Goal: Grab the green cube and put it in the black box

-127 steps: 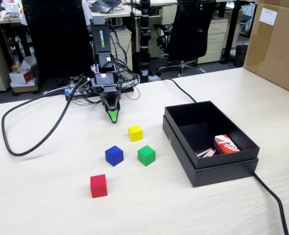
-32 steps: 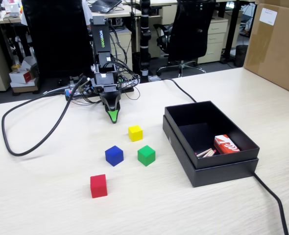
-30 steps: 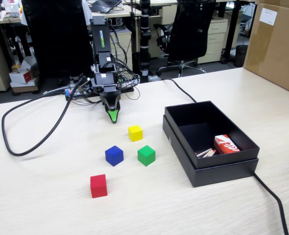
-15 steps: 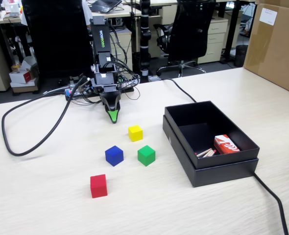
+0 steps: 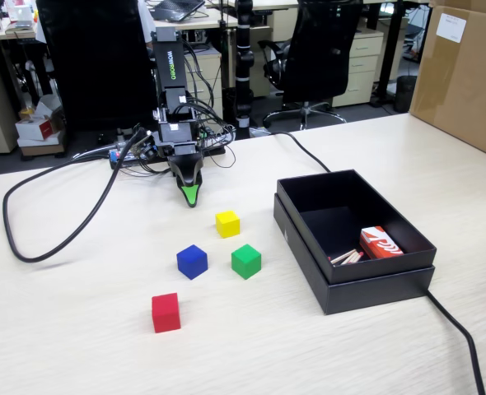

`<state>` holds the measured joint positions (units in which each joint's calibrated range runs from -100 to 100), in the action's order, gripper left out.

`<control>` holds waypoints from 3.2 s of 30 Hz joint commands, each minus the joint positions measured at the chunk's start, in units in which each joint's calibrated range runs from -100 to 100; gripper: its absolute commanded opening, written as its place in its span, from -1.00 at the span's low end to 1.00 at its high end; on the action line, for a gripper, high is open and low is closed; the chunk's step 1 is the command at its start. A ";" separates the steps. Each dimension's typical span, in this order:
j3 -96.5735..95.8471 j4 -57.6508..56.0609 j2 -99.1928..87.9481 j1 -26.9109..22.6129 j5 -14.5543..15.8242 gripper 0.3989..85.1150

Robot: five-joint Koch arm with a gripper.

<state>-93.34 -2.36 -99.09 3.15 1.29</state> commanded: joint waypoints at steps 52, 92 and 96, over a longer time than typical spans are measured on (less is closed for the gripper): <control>54.26 -49.34 19.29 -2.54 -2.00 0.10; 119.90 -54.44 110.40 -4.20 -11.82 0.05; 119.72 -54.44 112.00 -4.15 -12.45 0.01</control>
<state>22.41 -57.18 13.79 -1.00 -10.13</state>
